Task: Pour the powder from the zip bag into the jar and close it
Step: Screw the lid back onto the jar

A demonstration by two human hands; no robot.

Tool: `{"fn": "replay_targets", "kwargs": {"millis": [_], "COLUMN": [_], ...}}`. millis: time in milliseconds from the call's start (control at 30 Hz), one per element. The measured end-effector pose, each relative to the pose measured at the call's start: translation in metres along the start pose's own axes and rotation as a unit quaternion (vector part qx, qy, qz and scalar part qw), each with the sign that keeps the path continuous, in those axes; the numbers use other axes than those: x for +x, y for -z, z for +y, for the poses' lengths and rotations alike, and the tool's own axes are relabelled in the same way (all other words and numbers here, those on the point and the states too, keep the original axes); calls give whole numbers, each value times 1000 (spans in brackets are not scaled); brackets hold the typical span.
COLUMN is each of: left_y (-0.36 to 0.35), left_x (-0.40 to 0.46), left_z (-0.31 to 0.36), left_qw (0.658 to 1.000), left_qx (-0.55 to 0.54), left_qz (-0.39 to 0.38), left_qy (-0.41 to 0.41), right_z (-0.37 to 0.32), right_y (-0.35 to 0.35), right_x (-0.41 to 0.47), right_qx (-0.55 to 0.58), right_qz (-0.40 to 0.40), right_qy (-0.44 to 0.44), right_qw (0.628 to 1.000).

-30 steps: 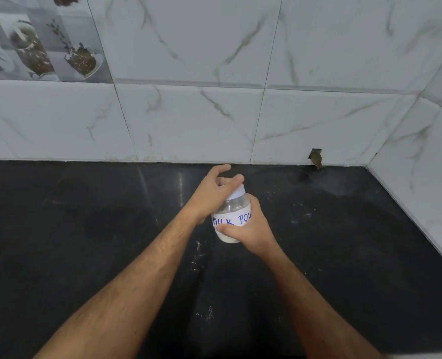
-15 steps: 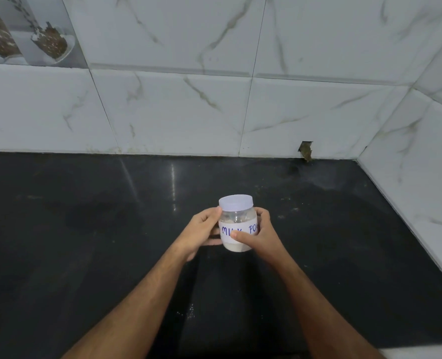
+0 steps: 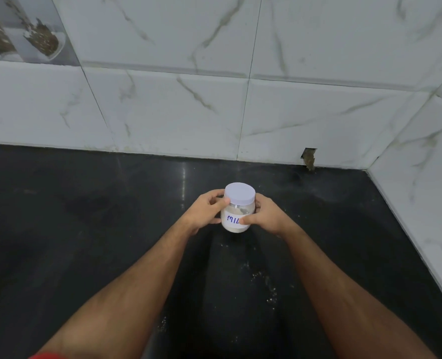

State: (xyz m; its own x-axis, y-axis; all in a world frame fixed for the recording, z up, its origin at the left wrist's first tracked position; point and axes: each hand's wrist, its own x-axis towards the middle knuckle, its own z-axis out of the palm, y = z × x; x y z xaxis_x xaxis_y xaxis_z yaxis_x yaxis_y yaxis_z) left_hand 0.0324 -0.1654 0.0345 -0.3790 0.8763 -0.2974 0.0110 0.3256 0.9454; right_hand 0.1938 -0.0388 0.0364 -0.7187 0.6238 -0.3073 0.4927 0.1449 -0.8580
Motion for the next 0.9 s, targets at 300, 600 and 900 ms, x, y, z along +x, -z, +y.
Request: {"fn": "replay_targets", "kwargs": {"millis": [300, 600, 900], "left_y": [-2, 0, 2], "left_x": [28, 48, 50], "left_z": [8, 5, 0], "left_qw": [1000, 997, 998], "left_qx": [3, 56, 55], "left_qz": [-15, -6, 8], "left_qy": [26, 44, 30], "right_z": [-1, 1, 2], "right_y": [6, 3, -2], "right_x": [40, 55, 50], "right_qx": [-16, -21, -26], "right_qz": [29, 55, 60], "right_qy": [-4, -11, -10], "right_qw": [999, 998, 998]}}
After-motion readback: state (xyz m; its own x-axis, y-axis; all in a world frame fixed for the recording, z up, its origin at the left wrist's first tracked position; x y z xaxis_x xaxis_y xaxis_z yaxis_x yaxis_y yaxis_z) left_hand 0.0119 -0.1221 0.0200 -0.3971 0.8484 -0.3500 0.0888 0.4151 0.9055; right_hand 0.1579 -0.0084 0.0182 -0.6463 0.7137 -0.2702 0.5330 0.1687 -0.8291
